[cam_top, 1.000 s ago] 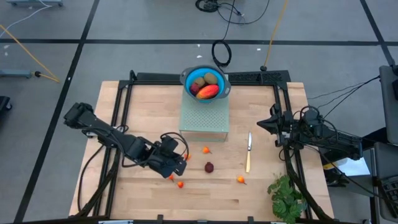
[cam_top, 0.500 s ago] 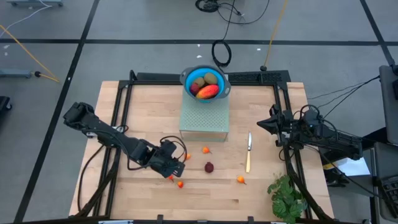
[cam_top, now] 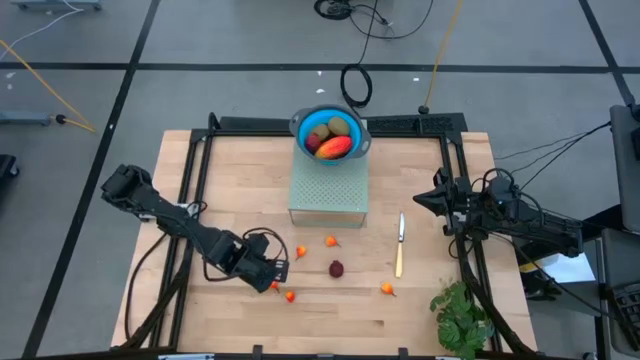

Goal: Pick & Place Fruit
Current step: Put the peach into the blue strainer bowl on the shelf

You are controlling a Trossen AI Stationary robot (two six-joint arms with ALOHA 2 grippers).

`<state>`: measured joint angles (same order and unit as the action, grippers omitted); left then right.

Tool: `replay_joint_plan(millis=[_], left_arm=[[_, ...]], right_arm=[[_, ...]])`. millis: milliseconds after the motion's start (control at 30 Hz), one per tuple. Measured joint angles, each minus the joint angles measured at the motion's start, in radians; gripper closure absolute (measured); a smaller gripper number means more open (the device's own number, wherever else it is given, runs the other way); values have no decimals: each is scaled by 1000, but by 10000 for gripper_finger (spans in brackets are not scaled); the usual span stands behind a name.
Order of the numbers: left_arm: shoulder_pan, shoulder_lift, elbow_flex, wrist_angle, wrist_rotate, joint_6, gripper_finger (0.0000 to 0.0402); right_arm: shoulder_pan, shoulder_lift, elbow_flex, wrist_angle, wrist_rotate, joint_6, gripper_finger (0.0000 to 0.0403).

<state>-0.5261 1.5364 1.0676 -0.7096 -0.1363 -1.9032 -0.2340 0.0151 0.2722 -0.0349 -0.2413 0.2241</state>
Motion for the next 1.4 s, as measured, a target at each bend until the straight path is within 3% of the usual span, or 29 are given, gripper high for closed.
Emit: replay_joint_plan(millis=[333,767,1133,1400], left_arm=[[-61,0,0,4,9,-200,309],[-65,0,0,4,-25,-223,301],[-64,6,0,4,-31,-314,178],[-62,107,0,37,-6,-387,107]], right_arm=[[0,0,0,0,0,0,403],[0,0,0,0,0,0,403],[0,0,0,0,0,0,403],[0,0,0,0,2,-4,403]])
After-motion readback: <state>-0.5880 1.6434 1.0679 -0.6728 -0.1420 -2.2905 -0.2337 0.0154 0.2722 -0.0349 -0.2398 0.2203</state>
